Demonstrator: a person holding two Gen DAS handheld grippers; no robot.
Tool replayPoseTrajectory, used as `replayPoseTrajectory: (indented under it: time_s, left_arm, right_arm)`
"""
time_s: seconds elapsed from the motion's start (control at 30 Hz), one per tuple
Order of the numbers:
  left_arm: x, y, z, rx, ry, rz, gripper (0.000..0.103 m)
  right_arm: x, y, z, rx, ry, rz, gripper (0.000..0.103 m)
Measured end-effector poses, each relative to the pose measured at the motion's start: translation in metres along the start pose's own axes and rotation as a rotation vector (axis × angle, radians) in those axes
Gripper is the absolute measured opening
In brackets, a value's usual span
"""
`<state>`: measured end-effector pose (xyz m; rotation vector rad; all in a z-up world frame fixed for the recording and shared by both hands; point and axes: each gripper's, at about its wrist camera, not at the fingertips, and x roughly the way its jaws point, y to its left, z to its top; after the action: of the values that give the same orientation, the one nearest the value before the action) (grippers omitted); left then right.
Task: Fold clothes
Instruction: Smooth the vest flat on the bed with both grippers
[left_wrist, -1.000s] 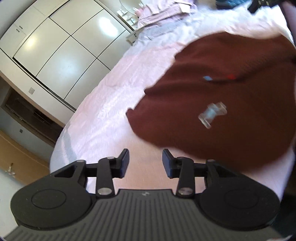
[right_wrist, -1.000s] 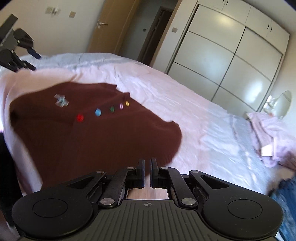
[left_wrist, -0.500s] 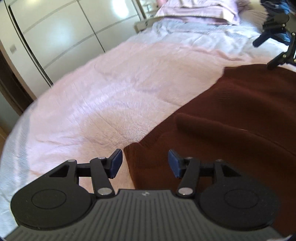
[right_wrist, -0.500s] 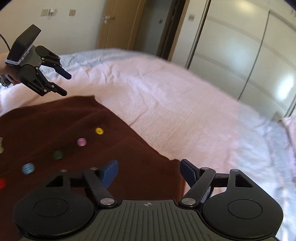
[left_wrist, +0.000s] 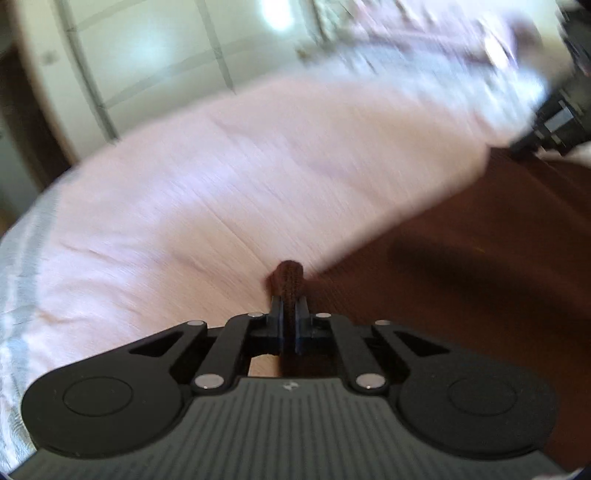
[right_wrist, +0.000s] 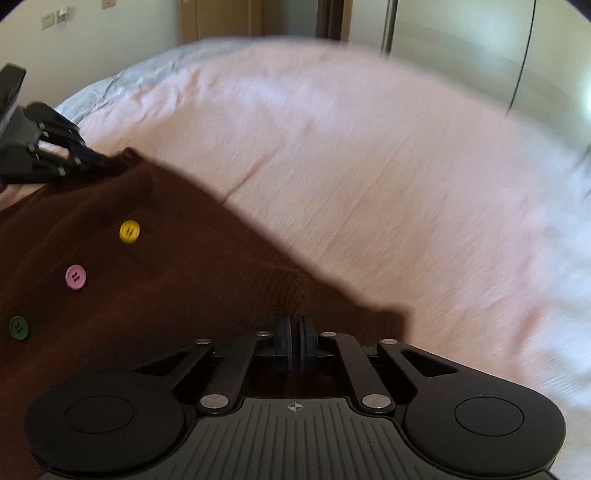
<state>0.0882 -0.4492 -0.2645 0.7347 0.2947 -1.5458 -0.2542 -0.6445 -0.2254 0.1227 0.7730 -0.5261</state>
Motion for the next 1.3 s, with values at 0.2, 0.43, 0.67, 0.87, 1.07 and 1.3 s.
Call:
replayPoseTrajectory:
  time_s: [0.2,0.43,0.67,0.87,1.07,1.3]
  left_arm:
    - [0.037,0.006,-0.001,-0.055,0.071,0.028,0.007]
    - [0.026,0.014,-0.023,-0.118,0.1,0.054,0.026]
    - [-0.057,0.009,-0.045,-0.189,0.068,0.006,0.032]
    - [-0.096,-0.026,-0.09,-0.139,0.142,0.042,0.033]
    - [-0.148,-0.035,-0.098,-0.131,0.131,0.075,0.031]
    - [-0.212,-0.064,-0.122,-0.183,0.104,0.006,0.032]
  right_arm:
    - [-0.006,-0.038,0.004,0.074,-0.048,-0.157,0.002]
    - [0.005,-0.047,-0.027,0.138,-0.02,-0.194,0.064]
    - [-0.092,-0.033,-0.061,0.286,-0.09,-0.185,0.064]
    - [-0.143,0.01,-0.117,0.344,-0.004,-0.087,0.064]
    - [-0.218,0.011,-0.16,0.524,-0.068,-0.198,0.064]
    - [-0.267,0.079,-0.183,0.558,-0.11,-0.064,0.064]
